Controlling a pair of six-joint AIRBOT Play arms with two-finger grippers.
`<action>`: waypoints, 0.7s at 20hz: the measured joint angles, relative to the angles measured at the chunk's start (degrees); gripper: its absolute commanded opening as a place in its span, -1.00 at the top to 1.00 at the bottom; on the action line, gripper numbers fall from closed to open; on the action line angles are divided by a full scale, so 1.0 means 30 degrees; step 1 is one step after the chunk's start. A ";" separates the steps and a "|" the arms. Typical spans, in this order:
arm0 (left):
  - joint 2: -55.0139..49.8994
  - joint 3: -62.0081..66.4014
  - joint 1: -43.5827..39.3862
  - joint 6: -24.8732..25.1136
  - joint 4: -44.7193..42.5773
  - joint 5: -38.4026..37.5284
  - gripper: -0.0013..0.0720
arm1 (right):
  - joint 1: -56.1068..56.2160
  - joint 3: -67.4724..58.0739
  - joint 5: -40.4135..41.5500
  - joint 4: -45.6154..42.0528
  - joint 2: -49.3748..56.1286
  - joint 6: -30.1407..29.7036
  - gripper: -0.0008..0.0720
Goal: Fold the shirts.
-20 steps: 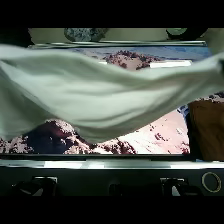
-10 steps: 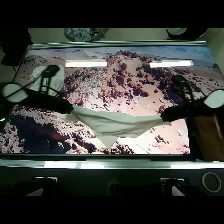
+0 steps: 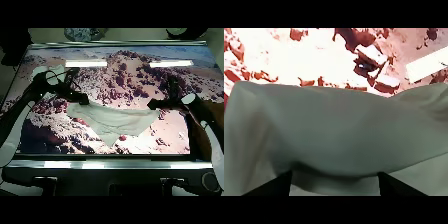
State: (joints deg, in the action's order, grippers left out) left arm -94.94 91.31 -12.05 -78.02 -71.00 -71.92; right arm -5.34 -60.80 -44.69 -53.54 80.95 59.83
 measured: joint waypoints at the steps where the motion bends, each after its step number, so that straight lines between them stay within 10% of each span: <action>1: 0.0044 0.0372 0.0372 -0.0044 -0.0270 -0.0437 -0.78 | -0.0415 -0.0503 -0.0466 0.0044 -0.0051 -0.0532 -0.93; 8: 0.1676 -0.0488 0.4750 -0.0699 -0.1158 -0.3133 -0.67 | -0.5807 -0.3417 -0.6761 -0.1129 -0.0379 -0.2535 -0.86; 14: 0.1741 -0.4983 0.5850 -0.0838 0.0197 -0.0561 -0.67 | -0.6615 -0.2900 -0.9843 -0.2616 0.0299 -0.3045 -0.92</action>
State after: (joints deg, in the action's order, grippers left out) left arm -89.71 76.36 5.50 -80.53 -70.41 -73.60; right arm -25.19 -69.49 -74.22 -61.39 81.84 50.70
